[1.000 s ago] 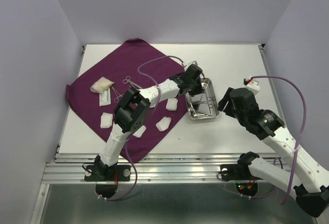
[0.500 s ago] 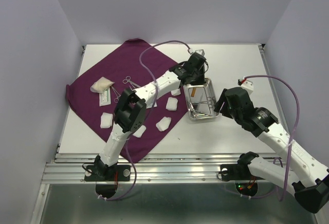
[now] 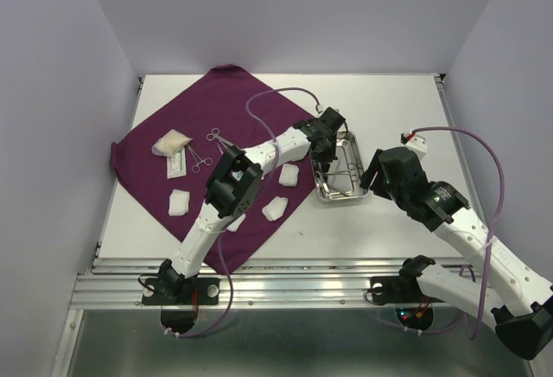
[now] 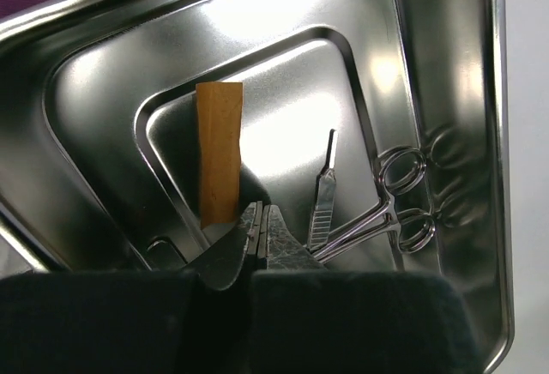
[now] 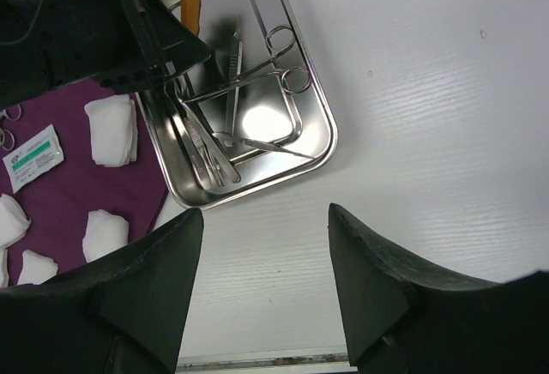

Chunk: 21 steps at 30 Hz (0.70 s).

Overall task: Prepare the surgical pack
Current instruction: Adjust the medical item in the container.

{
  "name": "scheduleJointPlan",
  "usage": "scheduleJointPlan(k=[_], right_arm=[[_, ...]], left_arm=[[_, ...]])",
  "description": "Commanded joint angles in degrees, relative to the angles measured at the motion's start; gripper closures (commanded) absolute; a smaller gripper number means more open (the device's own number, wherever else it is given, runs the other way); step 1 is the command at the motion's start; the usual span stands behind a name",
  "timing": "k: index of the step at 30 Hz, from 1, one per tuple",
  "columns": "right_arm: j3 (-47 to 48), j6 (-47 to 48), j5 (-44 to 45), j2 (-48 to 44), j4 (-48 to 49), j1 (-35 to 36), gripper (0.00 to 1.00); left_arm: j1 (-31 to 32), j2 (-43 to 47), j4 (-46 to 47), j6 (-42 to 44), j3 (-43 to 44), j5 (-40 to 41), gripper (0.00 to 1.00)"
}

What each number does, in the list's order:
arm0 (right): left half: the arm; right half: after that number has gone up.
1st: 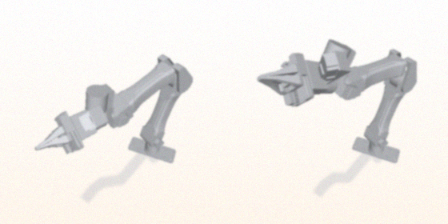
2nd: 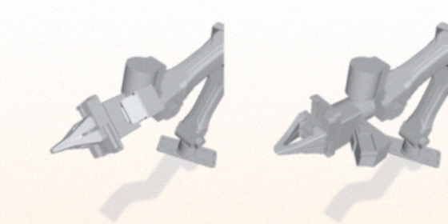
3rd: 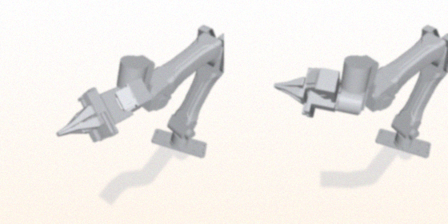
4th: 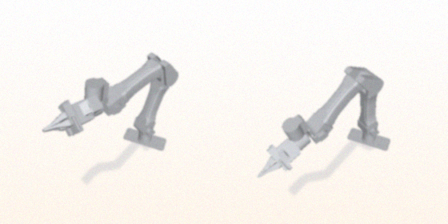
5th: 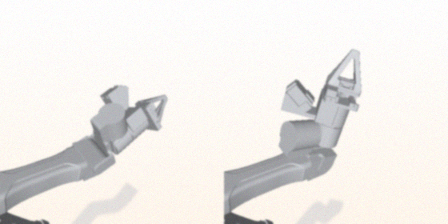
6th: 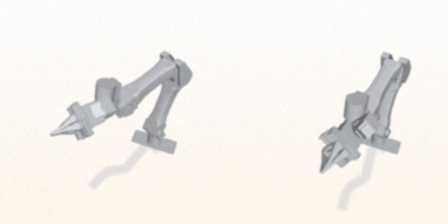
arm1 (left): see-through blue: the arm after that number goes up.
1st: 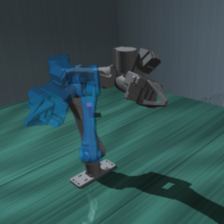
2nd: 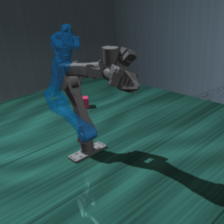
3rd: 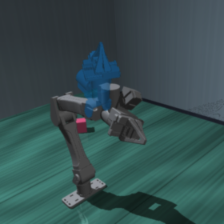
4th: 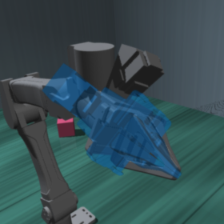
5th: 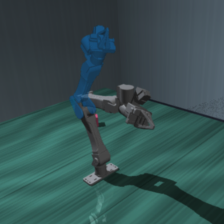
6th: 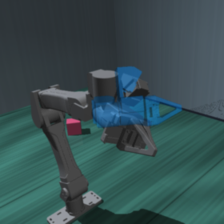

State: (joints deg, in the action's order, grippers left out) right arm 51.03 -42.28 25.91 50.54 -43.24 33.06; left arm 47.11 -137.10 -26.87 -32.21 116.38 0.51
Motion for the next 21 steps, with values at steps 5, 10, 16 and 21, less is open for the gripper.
scheduleJointPlan(k=[5, 10, 16, 21], right_arm=[[0.3, -0.43, 0.19, -0.8, 1.67, 0.25, 0.34], [-0.05, -0.52, 0.28, -1.06, 1.58, 0.25, 0.34], [-0.84, -0.78, -0.33, -0.8, 2.55, 0.25, 0.35], [-1.02, -0.61, -1.65, 2.18, 4.04, 0.25, 0.34]], left_arm=[[0.79, 1.75, -3.36, 1.88, -0.01, -0.07, 1.0], [2.55, 3.94, -4.06, 1.88, -2.82, -0.25, 1.0], [3.16, 7.01, -3.54, -0.49, -6.07, -4.2, 1.0], [4.04, 8.69, -2.92, -1.19, -8.88, -5.52, 1.0]])
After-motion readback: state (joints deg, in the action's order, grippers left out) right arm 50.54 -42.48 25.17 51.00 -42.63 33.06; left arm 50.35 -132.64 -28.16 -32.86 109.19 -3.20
